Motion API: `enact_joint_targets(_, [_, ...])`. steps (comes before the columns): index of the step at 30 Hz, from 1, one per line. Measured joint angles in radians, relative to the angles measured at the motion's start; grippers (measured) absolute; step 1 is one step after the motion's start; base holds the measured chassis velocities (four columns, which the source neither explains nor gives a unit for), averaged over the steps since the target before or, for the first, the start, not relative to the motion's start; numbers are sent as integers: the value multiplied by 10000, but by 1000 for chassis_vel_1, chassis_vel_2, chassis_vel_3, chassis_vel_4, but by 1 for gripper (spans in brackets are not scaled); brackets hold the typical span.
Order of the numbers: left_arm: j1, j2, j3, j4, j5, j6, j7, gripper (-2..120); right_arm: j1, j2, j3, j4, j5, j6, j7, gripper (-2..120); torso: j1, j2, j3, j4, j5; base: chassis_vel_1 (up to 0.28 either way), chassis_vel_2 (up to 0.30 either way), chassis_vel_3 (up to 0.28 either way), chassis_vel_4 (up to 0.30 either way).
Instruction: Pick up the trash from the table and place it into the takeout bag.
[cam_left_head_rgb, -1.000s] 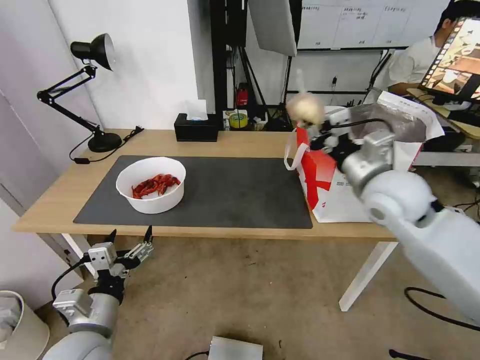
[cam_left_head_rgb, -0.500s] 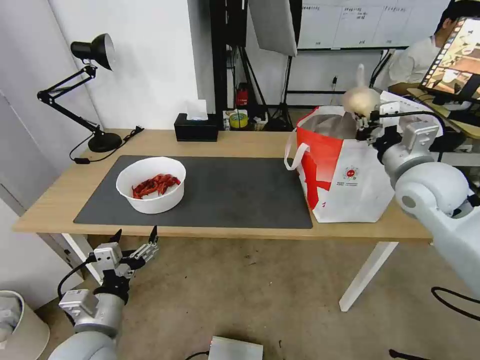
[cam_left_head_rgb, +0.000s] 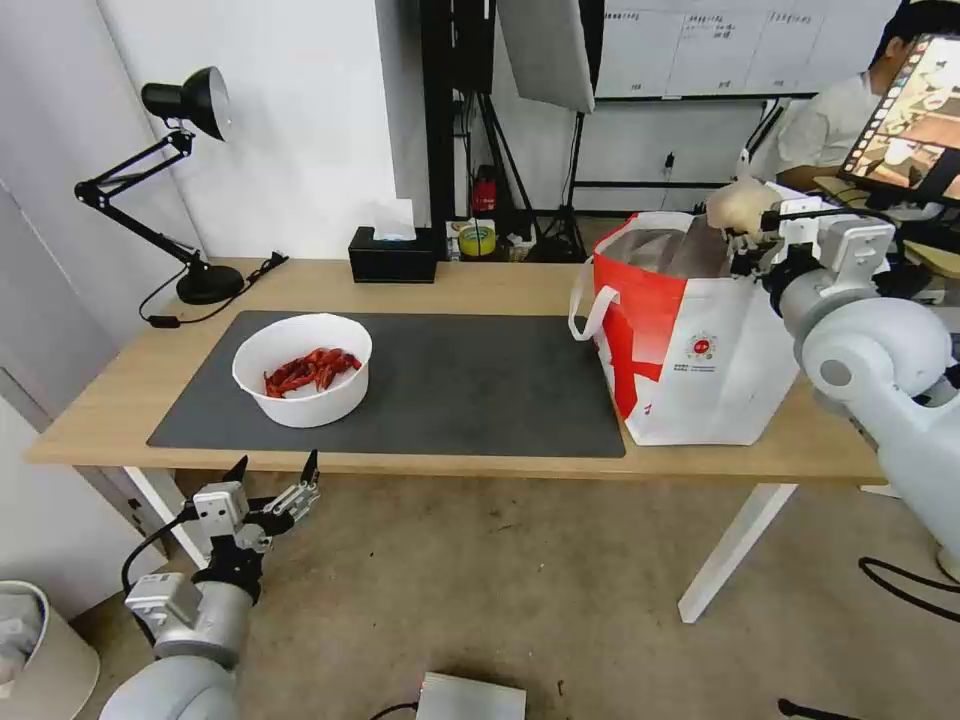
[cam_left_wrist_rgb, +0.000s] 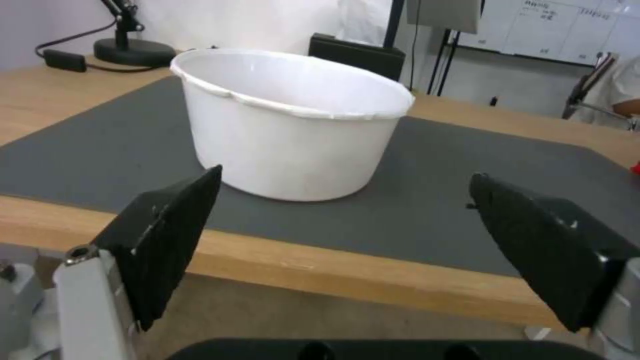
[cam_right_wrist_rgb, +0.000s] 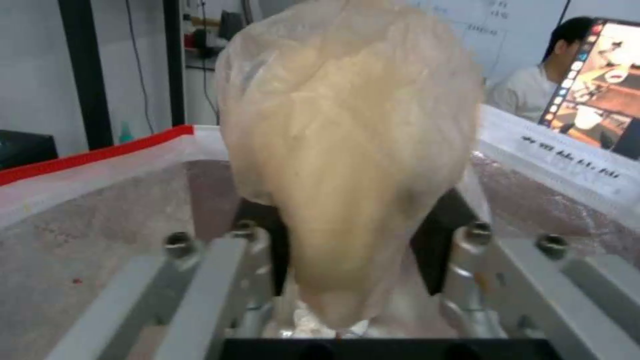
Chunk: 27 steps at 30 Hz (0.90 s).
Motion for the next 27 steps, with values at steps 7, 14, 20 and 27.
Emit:
enact_joint_targets(7, [-208, 81, 90, 116, -52, 21, -4, 100, -39, 43, -27, -83, -395, 21, -93, 66, 0, -1, 0, 0, 0, 0, 0, 0, 0])
enact_joint_targets(14, [-309, 136, 121, 159, -93, 37, -19, 100, 19, 69, -73, -109, -445, 21, -187, 91, 0, 0, 0, 0, 0, 0, 0, 0, 0])
enact_joint_targets(20, [-294, 100, 121, 161, -103, 41, -34, 100, -56, 72, -110, -66, -513, 519, -428, 100, 0, 0, 0, 0, 0, 0, 0, 0, 0])
enact_joint_targets(27, [-298, 95, 116, 153, -109, 40, -38, 100, -166, 46, -111, -11, -377, 1672, -1214, 100, 0, 0, 0, 0, 0, 0, 0, 0, 0])
